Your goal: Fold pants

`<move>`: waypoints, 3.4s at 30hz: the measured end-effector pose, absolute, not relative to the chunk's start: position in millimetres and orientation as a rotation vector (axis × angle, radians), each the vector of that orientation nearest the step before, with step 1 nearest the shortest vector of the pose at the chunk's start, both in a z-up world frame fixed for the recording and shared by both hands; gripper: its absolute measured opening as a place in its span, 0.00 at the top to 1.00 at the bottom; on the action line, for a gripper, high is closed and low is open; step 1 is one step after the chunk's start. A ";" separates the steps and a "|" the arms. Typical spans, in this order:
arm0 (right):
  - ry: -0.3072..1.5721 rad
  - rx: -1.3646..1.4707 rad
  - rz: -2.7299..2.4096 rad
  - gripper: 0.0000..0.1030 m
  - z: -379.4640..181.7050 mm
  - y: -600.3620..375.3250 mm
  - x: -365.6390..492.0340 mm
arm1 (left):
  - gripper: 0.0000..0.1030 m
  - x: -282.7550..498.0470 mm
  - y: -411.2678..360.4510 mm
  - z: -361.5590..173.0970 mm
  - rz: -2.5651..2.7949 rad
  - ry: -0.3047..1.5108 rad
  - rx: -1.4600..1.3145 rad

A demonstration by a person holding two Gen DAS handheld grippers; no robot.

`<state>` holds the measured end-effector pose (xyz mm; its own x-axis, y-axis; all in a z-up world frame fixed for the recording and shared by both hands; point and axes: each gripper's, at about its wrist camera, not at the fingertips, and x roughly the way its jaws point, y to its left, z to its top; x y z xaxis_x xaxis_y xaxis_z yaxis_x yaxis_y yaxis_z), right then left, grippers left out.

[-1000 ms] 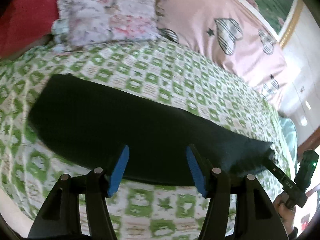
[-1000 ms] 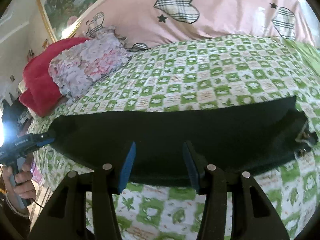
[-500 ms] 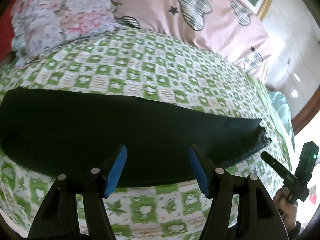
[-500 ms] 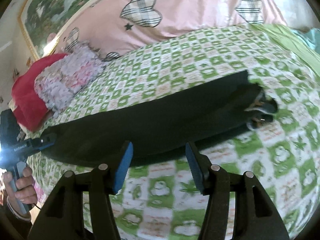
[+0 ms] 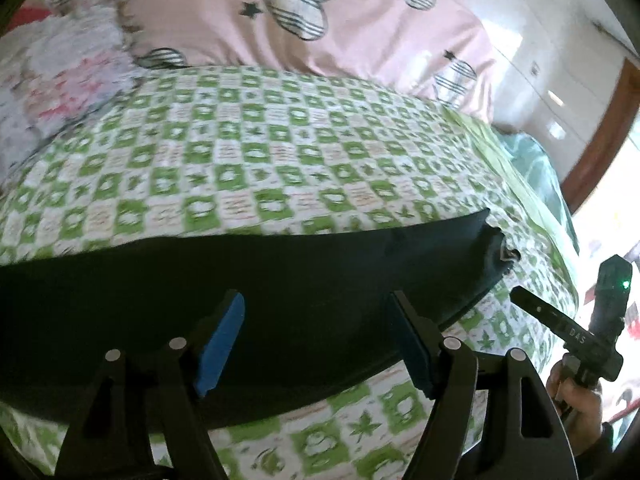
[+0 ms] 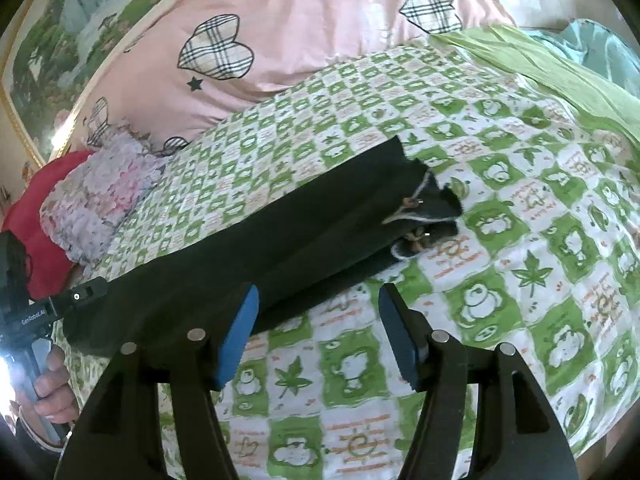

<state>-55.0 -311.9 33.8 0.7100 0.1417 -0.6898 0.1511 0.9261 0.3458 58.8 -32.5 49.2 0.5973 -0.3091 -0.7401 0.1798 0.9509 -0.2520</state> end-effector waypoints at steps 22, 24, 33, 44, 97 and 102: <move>0.722 0.803 -0.117 0.57 2.3 -379.7 -32.6 | 0.25 197.5 -180.4 29.4 -0.723 1.099 0.042; 0.710 0.830 -0.111 0.59 -0.7 -383.6 -33.2 | 0.25 211.4 -197.2 25.8 -0.774 1.127 0.051; 0.694 0.878 -0.097 0.60 -2.4 -388.3 -37.2 | 0.25 253.4 -281.0 -1.8 -0.974 1.261 0.202; 0.663 0.863 -0.105 0.74 -6.1 -384.0 -40.1 | 0.83 267.5 -315.6 -21.9 -1.149 1.329 0.241; 0.879 0.635 0.472 0.84 -16.5 -167.8 12.0 | 0.89 158.9 -9.7 -14.6 -0.792 1.062 -0.379; 0.912 0.612 0.477 0.81 -22.3 -159.4 14.2 | 0.86 152.6 7.0 -24.3 -0.733 1.079 -0.415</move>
<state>14.2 -159.4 -22.3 0.5304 0.6185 -0.5797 -0.1238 0.7330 0.6689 152.6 7.0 -24.3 0.2745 -0.7155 -0.6425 0.3337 0.6975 -0.6342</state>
